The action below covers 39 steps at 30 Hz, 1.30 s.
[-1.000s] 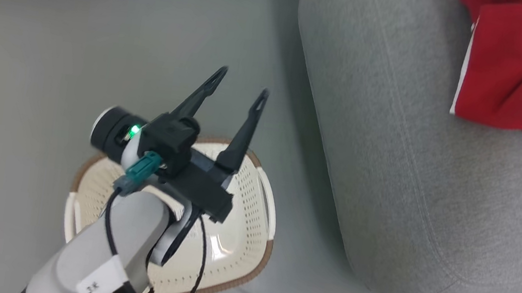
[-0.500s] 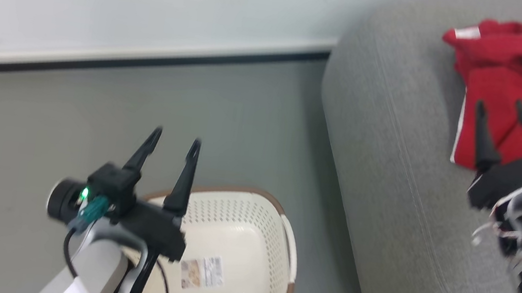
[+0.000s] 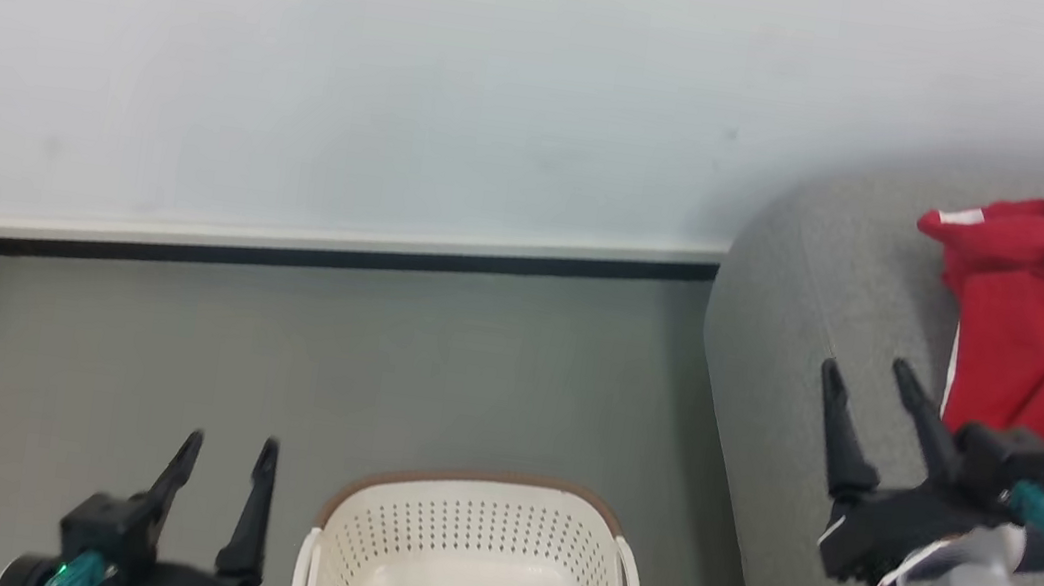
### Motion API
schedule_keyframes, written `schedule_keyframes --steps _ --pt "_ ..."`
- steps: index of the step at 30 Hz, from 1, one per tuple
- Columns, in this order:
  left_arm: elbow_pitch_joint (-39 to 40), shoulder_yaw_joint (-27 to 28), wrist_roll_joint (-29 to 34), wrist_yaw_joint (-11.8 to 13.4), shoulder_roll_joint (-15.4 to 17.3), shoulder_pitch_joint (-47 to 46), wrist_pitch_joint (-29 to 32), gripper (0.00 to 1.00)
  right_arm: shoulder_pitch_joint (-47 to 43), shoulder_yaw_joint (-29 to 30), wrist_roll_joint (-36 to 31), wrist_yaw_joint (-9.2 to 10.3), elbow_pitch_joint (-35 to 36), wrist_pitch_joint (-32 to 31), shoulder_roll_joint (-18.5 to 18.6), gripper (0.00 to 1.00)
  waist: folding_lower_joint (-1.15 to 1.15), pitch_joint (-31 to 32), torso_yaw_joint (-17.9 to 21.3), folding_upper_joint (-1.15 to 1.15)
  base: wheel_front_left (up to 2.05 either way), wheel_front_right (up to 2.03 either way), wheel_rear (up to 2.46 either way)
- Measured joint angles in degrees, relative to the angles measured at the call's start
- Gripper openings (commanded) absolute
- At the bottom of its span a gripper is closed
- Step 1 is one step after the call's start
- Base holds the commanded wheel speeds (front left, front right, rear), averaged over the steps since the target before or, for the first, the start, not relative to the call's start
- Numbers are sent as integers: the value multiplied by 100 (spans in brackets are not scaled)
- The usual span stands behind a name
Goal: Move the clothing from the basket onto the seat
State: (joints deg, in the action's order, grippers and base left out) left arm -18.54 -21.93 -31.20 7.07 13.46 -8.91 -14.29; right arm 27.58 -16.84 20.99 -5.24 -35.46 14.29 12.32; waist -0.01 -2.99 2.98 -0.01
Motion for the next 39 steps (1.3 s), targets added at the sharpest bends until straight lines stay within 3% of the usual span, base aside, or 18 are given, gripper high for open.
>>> schedule_keyframes --steps 10,21,39 --pt "621 861 293 1 -90 1157 0 100 -1398 12 -44 457 1405 0 -205 100 0 576 -236 0 0 0 0" --pt "1181 1256 728 4 -324 1656 -1 100 -2425 234 -183 879 2618 1 -200 100 1 639 -252 1 0 0 0" --pt "1474 1374 959 5 -464 1747 -1 100 -2725 421 -189 1012 3290 1 -193 100 1 525 -208 1 0 0 0"
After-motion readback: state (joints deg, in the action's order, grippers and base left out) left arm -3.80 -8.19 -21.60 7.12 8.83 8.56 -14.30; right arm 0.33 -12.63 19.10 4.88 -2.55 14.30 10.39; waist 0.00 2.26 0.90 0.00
